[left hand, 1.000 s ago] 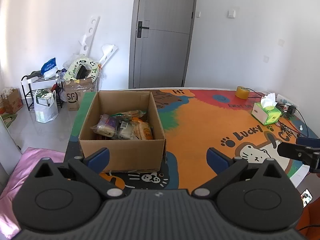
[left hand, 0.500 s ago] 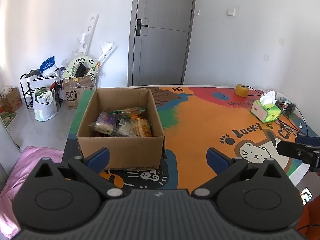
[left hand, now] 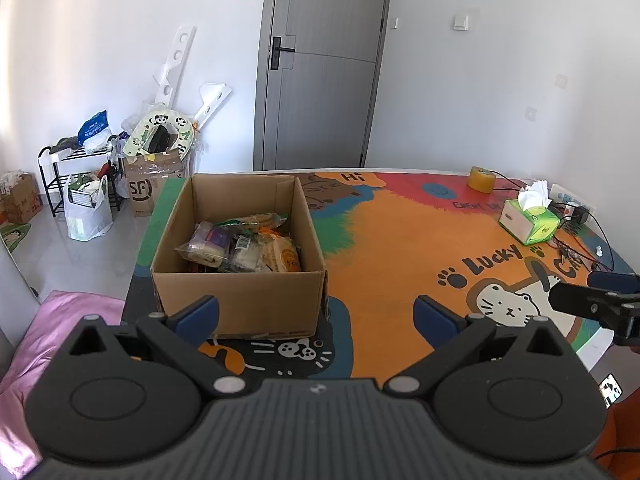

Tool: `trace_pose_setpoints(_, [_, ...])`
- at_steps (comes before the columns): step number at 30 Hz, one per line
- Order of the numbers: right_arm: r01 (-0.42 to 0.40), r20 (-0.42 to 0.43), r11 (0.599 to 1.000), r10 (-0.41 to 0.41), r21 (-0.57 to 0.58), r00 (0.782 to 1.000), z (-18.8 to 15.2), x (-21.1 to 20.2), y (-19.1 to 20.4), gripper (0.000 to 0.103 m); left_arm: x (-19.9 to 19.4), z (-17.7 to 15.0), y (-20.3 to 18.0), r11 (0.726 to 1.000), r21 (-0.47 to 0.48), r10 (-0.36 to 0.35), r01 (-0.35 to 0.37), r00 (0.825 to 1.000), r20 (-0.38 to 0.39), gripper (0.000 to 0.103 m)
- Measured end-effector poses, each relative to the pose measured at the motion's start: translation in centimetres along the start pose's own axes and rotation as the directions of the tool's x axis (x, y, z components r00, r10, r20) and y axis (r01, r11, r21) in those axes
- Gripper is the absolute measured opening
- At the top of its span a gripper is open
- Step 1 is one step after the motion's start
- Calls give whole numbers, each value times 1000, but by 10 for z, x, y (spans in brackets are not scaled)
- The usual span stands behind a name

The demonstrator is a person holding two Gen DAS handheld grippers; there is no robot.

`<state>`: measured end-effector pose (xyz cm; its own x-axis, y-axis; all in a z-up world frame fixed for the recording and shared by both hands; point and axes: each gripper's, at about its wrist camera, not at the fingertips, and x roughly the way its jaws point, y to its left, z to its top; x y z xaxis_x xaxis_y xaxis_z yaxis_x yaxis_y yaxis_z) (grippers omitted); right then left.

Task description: Organize snacks

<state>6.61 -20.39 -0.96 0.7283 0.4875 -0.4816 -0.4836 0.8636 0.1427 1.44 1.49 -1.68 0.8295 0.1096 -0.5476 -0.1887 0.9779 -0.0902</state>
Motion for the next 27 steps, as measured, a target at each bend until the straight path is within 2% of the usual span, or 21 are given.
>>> trace_pose_setpoints(27, [4, -11, 1000, -4, 8, 1000, -1, 2, 0, 103, -2, 3, -9, 1000, 16, -17, 17, 1000, 2, 102])
